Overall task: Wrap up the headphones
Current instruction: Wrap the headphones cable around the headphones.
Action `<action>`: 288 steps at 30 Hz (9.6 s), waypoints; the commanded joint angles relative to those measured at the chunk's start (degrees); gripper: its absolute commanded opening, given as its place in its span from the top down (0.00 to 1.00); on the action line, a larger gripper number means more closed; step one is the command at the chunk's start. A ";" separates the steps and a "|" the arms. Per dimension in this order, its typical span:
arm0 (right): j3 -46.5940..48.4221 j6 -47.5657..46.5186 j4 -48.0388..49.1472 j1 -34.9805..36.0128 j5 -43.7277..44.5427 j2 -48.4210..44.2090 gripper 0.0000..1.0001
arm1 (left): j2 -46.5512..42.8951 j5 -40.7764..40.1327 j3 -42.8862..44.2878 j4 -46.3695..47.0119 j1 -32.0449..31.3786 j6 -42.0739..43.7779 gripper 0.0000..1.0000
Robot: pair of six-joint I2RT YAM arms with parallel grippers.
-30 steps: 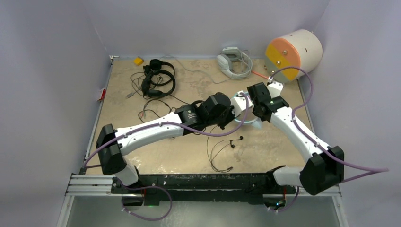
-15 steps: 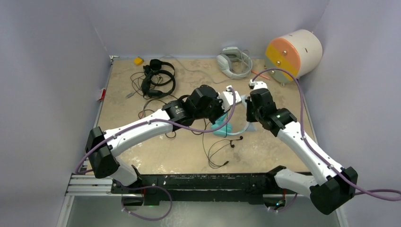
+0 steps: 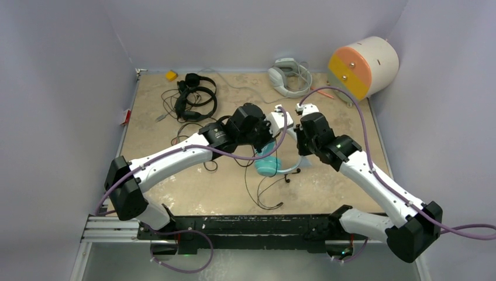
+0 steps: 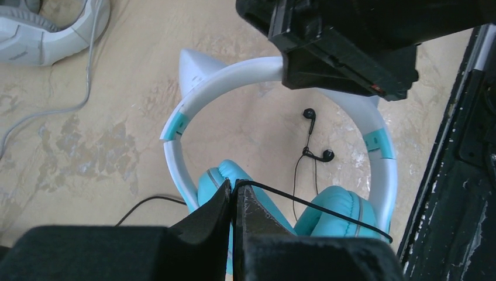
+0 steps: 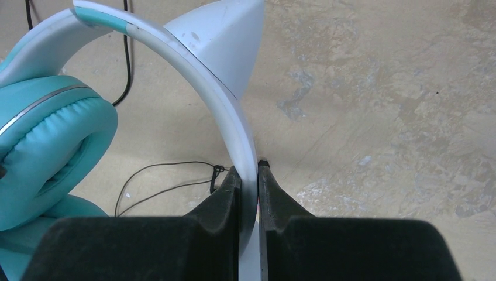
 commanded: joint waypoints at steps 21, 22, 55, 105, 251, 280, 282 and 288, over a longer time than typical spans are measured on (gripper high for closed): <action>4.79 -0.83 -6.95 1.76 -4.27 1.64 1.00 | -0.31 -21.45 -2.91 12.38 1.96 0.55 1.00; 4.75 -0.89 -6.87 1.77 -4.66 1.38 1.00 | -0.12 -21.39 -2.89 12.34 2.01 0.46 0.99; 11.74 5.50 -8.26 1.72 -18.81 -7.38 1.00 | -2.89 16.41 -11.49 23.88 21.37 -23.52 0.92; 41.09 15.18 -22.14 1.72 -4.05 1.94 1.00 | 1.36 20.45 -38.76 77.45 15.78 -29.68 0.18; 28.95 6.86 -21.62 -3.88 2.46 10.81 1.00 | -22.66 -8.84 -38.99 41.15 13.47 -23.45 0.40; 36.11 6.84 -24.02 -3.86 -0.81 10.41 1.00 | -32.53 5.39 -57.32 43.26 13.72 -34.19 0.31; 36.13 6.86 -24.04 -3.87 -0.90 10.43 1.00 | -31.51 4.96 -57.47 43.67 13.69 -34.22 0.39; 35.97 7.14 -23.90 -3.86 -1.23 10.22 1.00 | -29.75 2.88 -57.57 43.56 13.74 -34.66 0.98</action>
